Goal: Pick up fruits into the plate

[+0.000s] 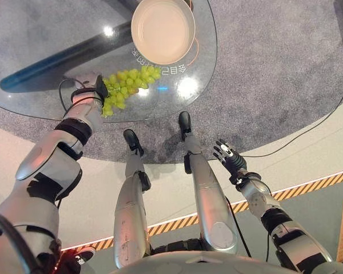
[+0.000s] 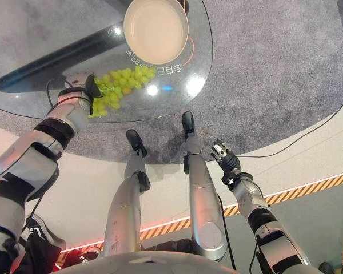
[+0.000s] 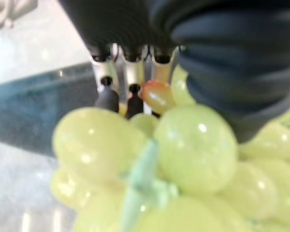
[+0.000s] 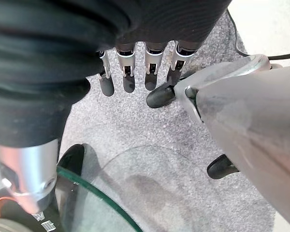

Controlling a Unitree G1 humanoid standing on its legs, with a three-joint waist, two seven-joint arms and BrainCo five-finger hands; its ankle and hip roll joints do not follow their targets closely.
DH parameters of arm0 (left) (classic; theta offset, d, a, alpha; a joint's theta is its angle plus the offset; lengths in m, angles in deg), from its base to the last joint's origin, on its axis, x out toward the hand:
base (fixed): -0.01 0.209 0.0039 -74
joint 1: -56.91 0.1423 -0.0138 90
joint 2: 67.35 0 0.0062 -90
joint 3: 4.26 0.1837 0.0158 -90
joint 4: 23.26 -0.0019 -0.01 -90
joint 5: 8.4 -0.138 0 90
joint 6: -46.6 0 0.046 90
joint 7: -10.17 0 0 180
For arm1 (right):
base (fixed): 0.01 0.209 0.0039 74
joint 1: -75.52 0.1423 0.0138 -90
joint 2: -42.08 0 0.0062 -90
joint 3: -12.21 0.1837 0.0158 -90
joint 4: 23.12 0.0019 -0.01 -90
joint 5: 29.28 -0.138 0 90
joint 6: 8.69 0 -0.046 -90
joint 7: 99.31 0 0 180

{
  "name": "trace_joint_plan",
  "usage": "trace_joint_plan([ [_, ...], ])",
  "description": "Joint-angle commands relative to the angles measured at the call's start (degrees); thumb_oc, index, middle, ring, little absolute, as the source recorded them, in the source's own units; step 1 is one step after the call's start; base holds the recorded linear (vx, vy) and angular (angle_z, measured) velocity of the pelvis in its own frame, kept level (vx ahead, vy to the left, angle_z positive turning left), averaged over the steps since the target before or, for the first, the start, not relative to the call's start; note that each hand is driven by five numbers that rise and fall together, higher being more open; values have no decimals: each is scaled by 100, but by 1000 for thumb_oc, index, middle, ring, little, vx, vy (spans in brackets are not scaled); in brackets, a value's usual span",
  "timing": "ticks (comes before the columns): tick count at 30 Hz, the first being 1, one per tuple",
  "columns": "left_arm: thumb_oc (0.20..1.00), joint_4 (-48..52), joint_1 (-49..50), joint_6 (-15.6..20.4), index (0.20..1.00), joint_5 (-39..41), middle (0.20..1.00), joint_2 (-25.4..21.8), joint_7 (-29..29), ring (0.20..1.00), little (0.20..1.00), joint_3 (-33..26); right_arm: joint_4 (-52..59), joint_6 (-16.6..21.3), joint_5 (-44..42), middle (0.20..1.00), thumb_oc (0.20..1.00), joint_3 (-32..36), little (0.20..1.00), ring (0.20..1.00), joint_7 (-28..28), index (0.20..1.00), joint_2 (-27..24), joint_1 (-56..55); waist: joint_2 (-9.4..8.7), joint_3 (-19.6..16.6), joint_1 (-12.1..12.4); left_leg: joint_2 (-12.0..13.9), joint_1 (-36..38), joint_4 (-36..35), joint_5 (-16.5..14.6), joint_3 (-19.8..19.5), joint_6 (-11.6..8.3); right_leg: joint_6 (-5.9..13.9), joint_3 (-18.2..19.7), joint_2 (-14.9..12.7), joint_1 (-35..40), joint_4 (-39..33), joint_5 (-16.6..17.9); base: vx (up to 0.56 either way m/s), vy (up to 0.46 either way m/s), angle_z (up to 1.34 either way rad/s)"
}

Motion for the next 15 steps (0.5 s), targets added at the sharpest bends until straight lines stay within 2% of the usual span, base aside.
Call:
trace_joint_plan([
  [1,200,187,164,475,200,631,200,-164,-307,200,200,-649,304,113,14,1000,1000,97,1000,1000,41,1000,46,-336,-10,-12,80,-297,145,294,-433,3,35,100,-77,382,524,-305,79,-13,23,4],
  [3,200,307,246,596,200,706,200,-222,-326,200,200,-764,350,143,23,1000,1000,109,1000,1000,63,1000,48,-369,13,-12,104,-306,253,262,-436,-12,42,103,-79,381,627,-319,63,1,28,2],
  [4,200,564,435,814,200,911,200,-366,-352,200,200,-963,409,175,47,1000,1000,162,1000,1000,71,1000,42,-434,57,-12,157,-324,470,208,-447,-56,53,105,-84,378,841,-344,32,0,0,0],
  [5,200,584,440,828,200,914,200,-384,-349,200,200,-985,414,176,48,1000,1000,167,1000,1000,74,1000,41,-423,59,-12,158,-325,459,203,-423,-56,53,102,-83,377,832,-356,58,19,40,0],
  [7,200,999,794,1096,200,986,200,-596,-384,200,200,-1279,493,212,78,1000,1000,264,1000,1000,82,1000,61,-526,106,-12,235,-340,837,135,-479,-85,61,117,-130,349,1212,-385,-34,20,19,1],
  [12,200,1621,1252,1311,200,950,200,-968,-318,200,200,-1726,573,208,179,1000,1000,457,1000,1000,86,1000,115,-637,141,-12,337,-352,1374,18,-504,-101,64,149,-217,280,1747,-461,-73,48,27,3],
  [15,200,2174,1751,1428,200,896,200,-1246,-251,200,200,-2076,703,232,262,1000,1000,583,1000,1000,67,1000,159,-793,176,-171,412,-347,1823,-125,-545,-102,56,187,-260,229,2197,-537,-143,105,48,10],
])
